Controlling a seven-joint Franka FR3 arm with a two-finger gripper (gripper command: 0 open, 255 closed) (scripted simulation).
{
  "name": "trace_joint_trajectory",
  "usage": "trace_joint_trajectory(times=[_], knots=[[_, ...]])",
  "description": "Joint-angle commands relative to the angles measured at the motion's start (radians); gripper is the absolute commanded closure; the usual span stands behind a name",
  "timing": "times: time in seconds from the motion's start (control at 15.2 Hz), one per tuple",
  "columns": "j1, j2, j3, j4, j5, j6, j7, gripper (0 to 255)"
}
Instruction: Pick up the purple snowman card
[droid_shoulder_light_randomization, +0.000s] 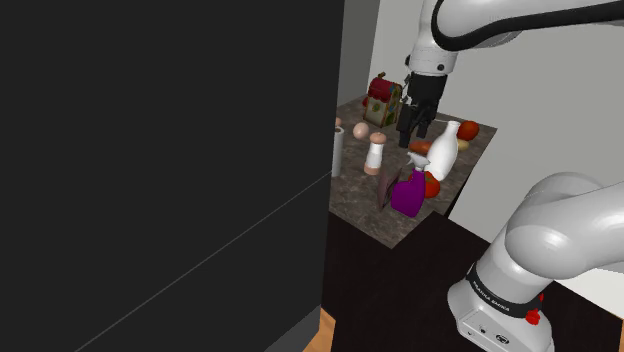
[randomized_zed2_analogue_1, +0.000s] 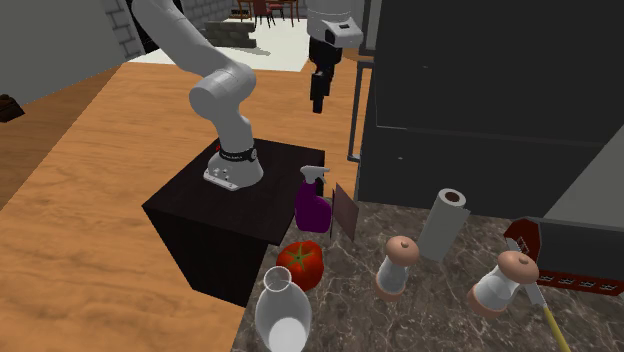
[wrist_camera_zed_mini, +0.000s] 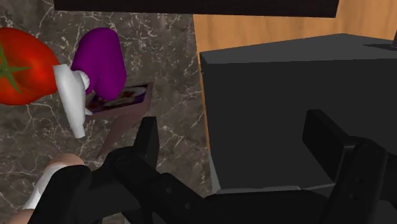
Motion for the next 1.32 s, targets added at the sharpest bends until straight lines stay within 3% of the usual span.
trace_joint_trajectory(times=[0.0,0.46,0.92,1.25], knots=[[0.004,0.016,-0.018,-0.051,-0.025,0.080,-0.052,0],[0.006,0.165,-0.105,-0.159,-0.114,0.383,-0.237,0],[0.026,0.426,-0.199,-0.175,-0.158,0.711,-0.428,0],[0.032,0.492,-0.211,-0.191,-0.150,0.794,-0.442,0]])
